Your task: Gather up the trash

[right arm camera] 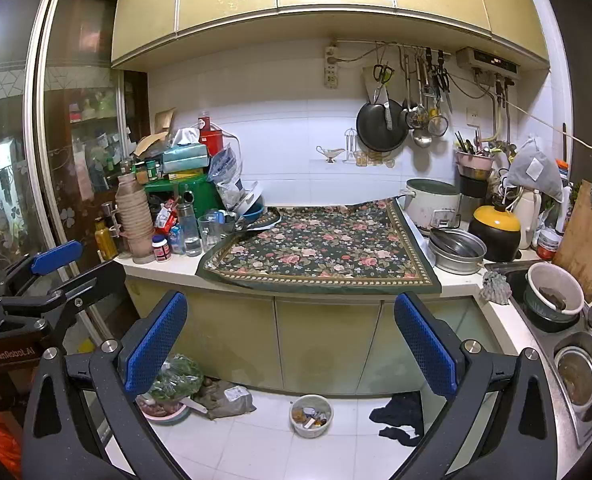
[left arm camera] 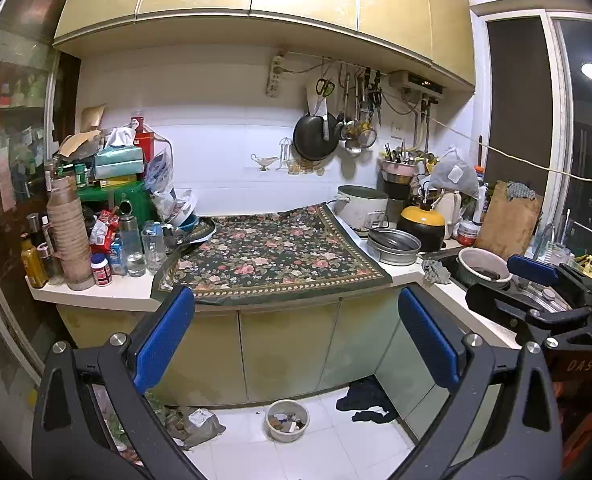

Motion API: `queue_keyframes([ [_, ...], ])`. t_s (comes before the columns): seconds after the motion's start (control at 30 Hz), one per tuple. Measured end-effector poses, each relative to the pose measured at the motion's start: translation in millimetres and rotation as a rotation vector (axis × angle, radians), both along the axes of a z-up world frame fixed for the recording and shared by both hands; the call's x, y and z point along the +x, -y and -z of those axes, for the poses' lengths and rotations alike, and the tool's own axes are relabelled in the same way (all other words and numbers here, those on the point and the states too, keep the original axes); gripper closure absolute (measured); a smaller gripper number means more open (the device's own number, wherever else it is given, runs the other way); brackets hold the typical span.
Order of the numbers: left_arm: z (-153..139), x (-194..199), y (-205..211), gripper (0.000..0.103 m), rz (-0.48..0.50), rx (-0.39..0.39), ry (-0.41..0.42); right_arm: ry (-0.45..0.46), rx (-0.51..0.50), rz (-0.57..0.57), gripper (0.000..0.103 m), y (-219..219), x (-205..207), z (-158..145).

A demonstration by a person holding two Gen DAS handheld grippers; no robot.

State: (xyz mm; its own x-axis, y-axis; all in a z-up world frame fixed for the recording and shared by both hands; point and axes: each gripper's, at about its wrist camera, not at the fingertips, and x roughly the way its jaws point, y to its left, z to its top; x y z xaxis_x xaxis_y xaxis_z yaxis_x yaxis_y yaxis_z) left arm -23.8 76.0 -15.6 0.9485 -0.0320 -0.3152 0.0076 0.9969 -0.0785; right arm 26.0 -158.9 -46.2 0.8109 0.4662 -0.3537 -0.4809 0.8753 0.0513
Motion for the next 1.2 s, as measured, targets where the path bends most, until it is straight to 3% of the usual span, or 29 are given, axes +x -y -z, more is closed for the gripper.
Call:
queue_keyframes([
  [0.8,-2.8,11.5,14.0,0.001,0.014,-0.003,-0.009,-0.021,0.013,0.01,0.0,0.4,3.2,1.4],
  [1.2,4.1,41.0,15.0,0.001,0.001,-0.014,-0.054,-0.064,0.017,0.011,0.0,-8.3,21.2,4.7],
])
